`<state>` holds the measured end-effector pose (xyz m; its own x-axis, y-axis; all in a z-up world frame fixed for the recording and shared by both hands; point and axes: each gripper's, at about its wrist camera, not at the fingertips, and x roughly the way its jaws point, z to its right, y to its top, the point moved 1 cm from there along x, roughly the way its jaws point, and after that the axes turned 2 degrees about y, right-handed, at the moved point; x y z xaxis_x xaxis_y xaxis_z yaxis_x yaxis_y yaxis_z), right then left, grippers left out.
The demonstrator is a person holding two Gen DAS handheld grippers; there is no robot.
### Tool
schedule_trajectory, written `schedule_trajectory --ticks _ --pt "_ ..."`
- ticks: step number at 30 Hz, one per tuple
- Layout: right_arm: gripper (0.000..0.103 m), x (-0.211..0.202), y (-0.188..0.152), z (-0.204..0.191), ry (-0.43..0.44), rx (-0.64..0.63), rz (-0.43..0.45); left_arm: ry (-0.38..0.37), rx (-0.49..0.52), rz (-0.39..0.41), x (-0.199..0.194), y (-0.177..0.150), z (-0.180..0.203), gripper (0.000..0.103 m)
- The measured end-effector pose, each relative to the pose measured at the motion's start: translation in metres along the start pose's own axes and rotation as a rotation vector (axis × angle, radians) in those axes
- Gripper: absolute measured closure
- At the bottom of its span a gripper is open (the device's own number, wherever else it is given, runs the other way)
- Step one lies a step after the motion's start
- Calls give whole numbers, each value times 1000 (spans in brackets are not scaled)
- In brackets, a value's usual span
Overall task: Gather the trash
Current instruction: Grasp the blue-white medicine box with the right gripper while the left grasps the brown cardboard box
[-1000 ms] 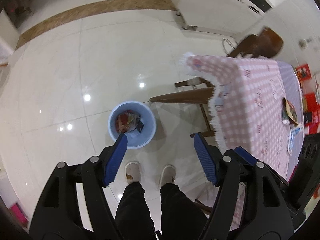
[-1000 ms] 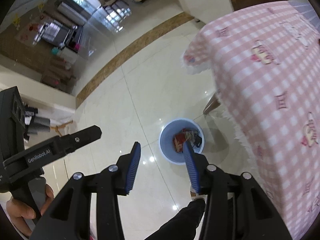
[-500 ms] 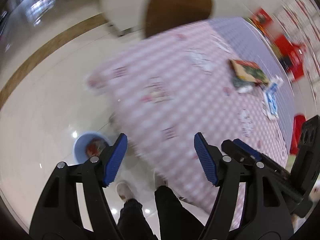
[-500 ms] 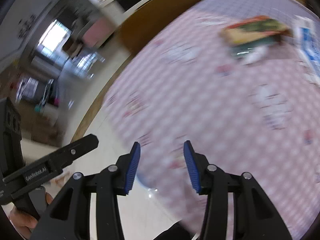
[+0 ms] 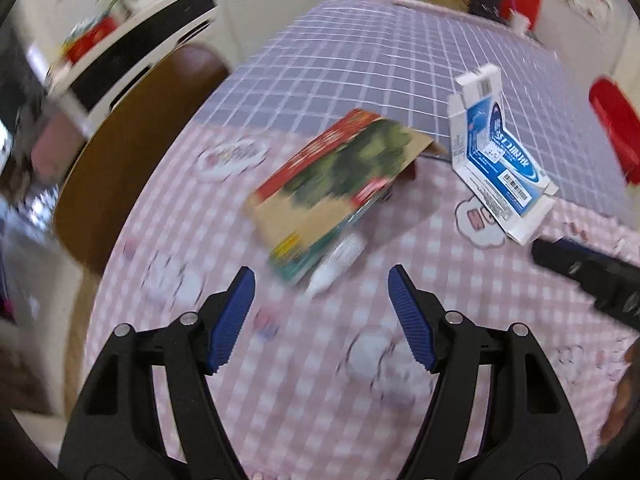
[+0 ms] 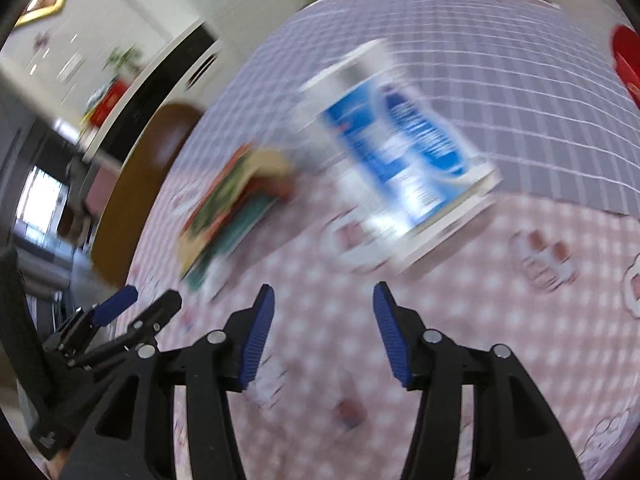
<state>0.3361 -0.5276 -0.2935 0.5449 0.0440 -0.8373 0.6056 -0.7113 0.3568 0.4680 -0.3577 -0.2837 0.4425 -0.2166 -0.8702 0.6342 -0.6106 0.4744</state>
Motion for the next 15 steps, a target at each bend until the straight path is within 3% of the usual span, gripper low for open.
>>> schedule_trajectory --ticks 8,15 --pt "51 9 31 71 -34 139 44 90 60 -34 48 39 24 35" --pt "47 19 59 69 -16 97 87 144 77 7 63 63 31 35"
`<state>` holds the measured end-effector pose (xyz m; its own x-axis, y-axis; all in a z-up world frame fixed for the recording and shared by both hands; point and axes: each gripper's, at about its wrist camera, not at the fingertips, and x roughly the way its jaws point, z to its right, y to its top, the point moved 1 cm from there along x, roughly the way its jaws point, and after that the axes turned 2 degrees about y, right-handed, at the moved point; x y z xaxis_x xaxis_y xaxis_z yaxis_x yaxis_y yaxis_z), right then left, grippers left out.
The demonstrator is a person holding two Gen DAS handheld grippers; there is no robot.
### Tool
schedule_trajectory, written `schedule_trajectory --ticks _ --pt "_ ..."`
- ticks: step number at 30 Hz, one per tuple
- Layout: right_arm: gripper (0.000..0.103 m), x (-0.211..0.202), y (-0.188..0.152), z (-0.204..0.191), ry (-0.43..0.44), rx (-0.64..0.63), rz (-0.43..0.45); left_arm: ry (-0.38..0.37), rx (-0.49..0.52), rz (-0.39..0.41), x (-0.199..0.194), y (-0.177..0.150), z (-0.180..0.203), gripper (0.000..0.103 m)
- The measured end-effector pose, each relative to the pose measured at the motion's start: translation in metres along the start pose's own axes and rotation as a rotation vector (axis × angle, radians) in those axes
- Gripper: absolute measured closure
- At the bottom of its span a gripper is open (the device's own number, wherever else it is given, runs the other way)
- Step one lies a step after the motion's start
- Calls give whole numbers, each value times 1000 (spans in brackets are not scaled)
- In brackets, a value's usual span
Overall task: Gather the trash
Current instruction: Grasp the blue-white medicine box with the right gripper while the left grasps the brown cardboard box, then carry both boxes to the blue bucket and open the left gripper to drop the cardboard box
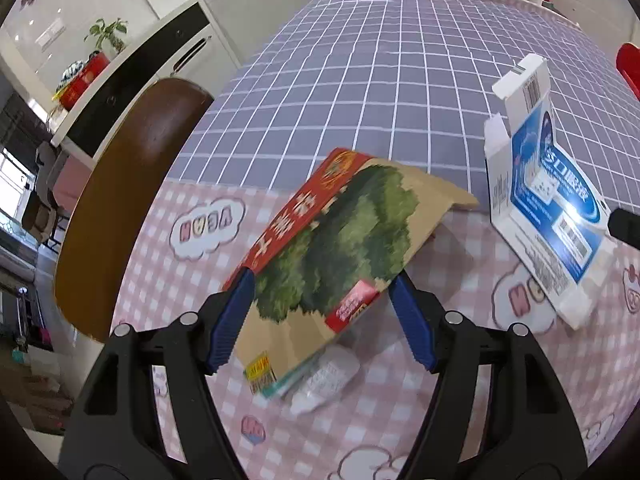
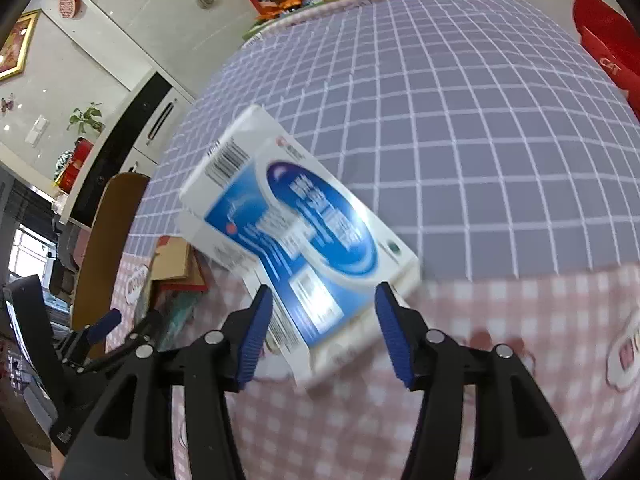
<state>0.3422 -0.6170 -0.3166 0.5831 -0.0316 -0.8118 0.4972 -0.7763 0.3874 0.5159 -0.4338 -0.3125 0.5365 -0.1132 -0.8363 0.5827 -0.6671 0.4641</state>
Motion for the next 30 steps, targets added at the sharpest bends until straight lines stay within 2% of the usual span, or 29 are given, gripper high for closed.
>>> schedule_trajectory --ticks 3,4,8,11,14,16,19,22,27,30 --pt "45 9 12 -6 18 -30 9 12 15 10 5 9 6 35" --pt "45 11 15 -9 21 -36 8 5 17 9 7 12 7 38" --pt "44 22 25 -14 32 -66 4 -18 1 -7 16 20 6 65" --pt "44 26 28 -20 33 -92 3 -20 -25 16 12 25 0 78" --pt "42 33 31 -30 27 -126 6 -42 -84 36 2 32 -12 86" --pt "41 37 31 -36 31 -138 6 -78 -166 50 -6 36 -28 89" --pt "39 41 28 -50 19 -170 18 -79 -245 84 -21 40 -47 95" --pt "37 49 22 -68 1 -188 33 -104 -335 98 -32 38 -67 97" --pt "37 73 12 -106 -128 -229 88 -157 -470 94 -42 27 -91 98" --pt "37 83 7 -120 -188 -267 125 -150 -513 93 -45 20 -100 98"
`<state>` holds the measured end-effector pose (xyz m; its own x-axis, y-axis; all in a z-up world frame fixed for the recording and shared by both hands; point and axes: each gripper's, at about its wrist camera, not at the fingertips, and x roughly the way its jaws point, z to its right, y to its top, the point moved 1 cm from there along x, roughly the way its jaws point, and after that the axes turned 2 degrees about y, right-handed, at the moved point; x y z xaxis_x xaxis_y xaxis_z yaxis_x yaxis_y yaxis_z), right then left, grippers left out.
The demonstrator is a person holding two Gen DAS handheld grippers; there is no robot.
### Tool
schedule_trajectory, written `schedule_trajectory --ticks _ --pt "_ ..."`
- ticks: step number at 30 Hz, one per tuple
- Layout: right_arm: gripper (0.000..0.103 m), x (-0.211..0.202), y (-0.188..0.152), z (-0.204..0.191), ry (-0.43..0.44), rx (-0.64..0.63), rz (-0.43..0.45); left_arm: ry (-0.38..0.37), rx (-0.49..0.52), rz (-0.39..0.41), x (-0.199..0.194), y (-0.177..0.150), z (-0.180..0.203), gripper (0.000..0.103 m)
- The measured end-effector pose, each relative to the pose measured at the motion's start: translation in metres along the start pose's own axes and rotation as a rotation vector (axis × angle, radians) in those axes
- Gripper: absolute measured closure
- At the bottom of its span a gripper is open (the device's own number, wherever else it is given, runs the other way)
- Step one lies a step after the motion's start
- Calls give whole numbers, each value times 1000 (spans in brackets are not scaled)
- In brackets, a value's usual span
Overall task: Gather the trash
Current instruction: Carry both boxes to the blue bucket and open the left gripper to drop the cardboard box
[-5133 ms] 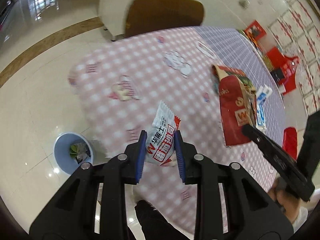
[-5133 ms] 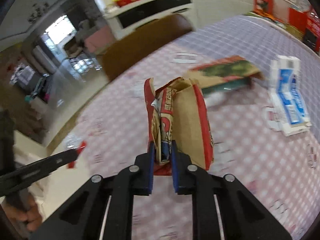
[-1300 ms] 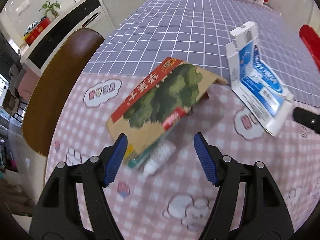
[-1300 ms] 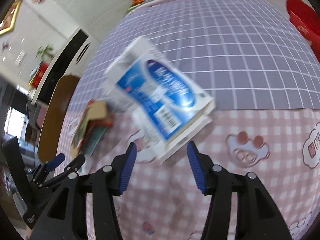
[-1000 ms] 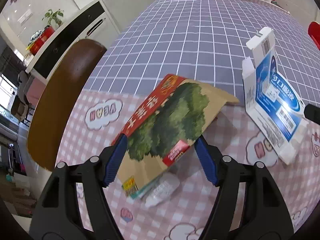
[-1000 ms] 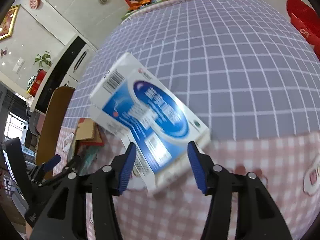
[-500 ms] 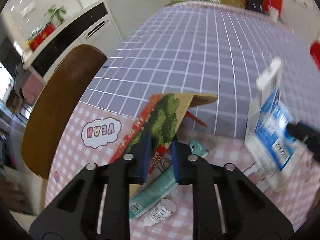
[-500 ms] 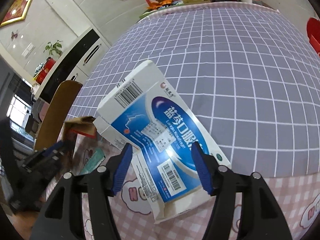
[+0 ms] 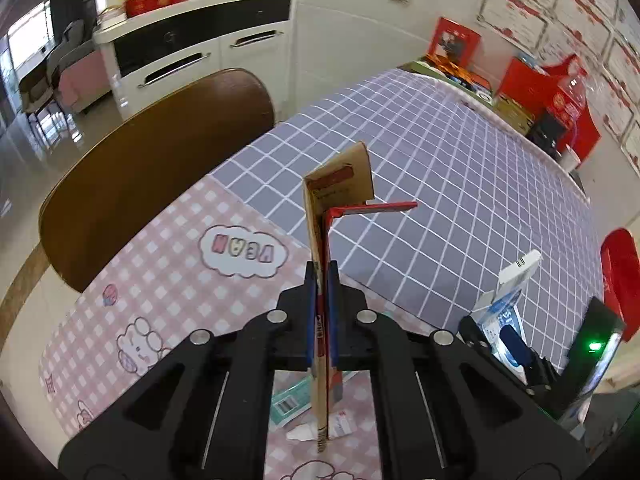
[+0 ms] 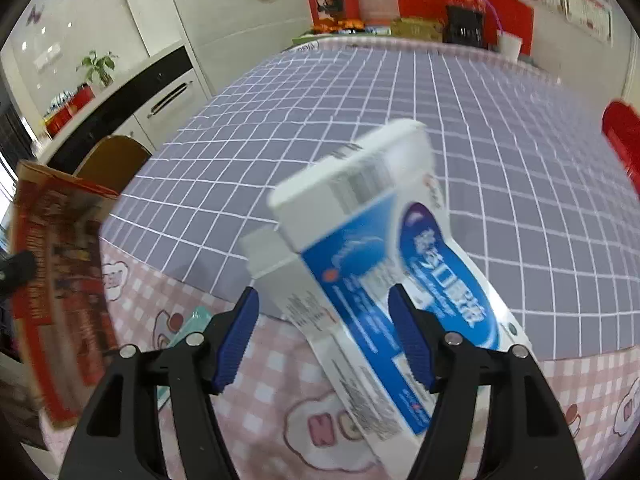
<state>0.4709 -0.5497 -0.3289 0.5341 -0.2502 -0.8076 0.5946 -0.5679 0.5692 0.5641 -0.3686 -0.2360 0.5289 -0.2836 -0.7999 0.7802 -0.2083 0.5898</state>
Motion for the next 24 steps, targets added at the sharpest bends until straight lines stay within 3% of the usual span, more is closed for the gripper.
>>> schedule_trajectory --ticks 5,8,9,11,13,16,19,24 --pt "37 22 -4 -20 -163 -50 22 40 -19 -1 0 -3 -13 98" --pt "37 33 0 -16 -214 -31 22 50 -35 -5 3 -5 -21 98" --pt "38 35 2 -12 -206 -19 19 51 -39 -6 3 -6 -24 98" --pt "49 36 4 -5 -189 -9 17 49 -47 -10 3 -7 -28 98" --pt "73 30 4 0 -167 -15 15 48 -53 -8 1 -8 -31 98" --pt "89 12 3 7 -142 -26 23 43 -62 -9 -2 -12 -34 98" --pt "97 -7 4 2 -118 -68 49 37 -68 -10 -6 -15 -37 98" --pt "100 -43 5 -17 -28 -117 83 30 -82 -4 -22 -22 -46 98"
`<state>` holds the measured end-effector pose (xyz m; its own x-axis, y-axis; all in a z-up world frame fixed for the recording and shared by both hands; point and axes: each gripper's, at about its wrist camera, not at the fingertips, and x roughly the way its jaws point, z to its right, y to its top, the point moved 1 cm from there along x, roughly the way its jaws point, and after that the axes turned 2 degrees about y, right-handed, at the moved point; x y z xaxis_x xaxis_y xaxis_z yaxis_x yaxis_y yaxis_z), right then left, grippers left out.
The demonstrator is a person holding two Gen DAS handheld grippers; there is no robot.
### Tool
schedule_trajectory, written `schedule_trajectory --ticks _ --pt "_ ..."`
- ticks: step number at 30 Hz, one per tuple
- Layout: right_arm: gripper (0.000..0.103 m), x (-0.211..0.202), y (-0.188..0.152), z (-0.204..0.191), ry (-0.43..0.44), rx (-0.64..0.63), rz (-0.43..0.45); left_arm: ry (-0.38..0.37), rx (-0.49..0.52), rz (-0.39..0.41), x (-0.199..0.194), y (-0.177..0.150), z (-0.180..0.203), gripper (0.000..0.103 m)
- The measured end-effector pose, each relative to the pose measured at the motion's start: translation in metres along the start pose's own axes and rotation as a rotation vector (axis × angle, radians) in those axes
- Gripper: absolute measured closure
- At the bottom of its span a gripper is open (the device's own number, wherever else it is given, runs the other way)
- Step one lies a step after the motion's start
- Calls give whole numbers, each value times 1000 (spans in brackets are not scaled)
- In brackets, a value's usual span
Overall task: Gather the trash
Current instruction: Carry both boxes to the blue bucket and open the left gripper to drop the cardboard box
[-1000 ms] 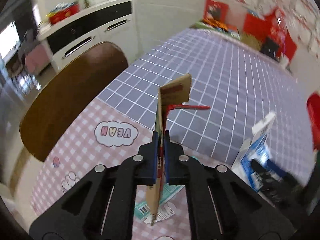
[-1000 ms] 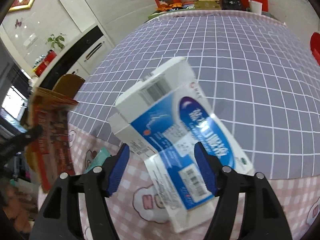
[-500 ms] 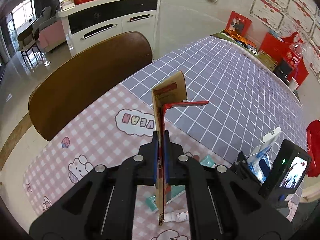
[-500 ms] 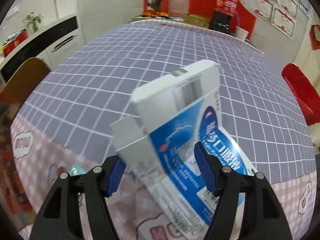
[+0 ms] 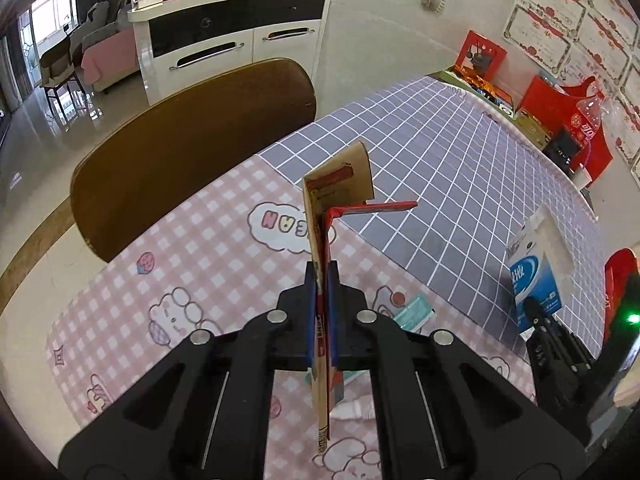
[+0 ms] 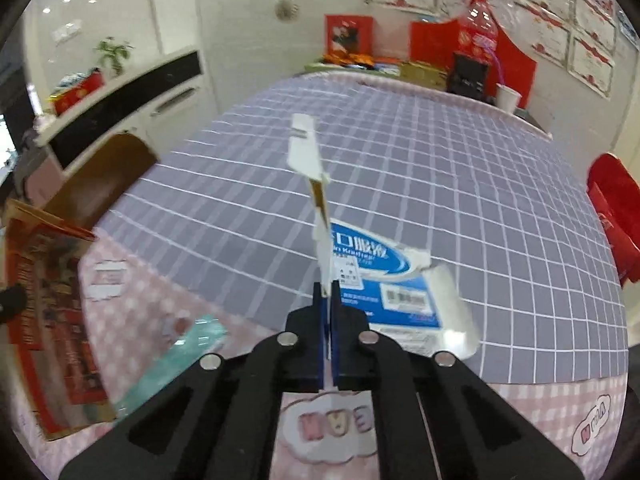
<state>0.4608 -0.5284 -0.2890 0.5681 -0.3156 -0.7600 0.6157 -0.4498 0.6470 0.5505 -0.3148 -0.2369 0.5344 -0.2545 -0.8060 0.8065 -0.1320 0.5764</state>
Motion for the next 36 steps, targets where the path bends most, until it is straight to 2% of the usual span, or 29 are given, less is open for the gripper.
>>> schedule_trajectory --ticks 5,10,17,21,26,30,34,36 --pt "100 -37 5 -34 106 -40 31 4 -26 26 -24 -3 -23 98" --pt "100 -78 -5 -87 228 -114 46 22 -74 59 -54 -9 -64 98" --pt "100 -142 -45 -188 406 -241 35 81 -154 94 -106 -32 -149 98" --pt "100 -179 -76 -250 506 -318 19 139 -211 107 -140 -56 -213 98" --pt "100 -215 -124 -324 620 -414 -40 216 -287 85 -172 -96 -293 98" --pt "100 -237 -169 -374 706 -474 -117 264 -357 30 -189 -135 -359 98" --pt "100 -240 -214 -415 772 -513 -255 290 -414 -69 -189 -175 -411 98" --pt "100 -234 -237 -432 784 -528 -341 276 -451 -127 -183 -194 -434 98"
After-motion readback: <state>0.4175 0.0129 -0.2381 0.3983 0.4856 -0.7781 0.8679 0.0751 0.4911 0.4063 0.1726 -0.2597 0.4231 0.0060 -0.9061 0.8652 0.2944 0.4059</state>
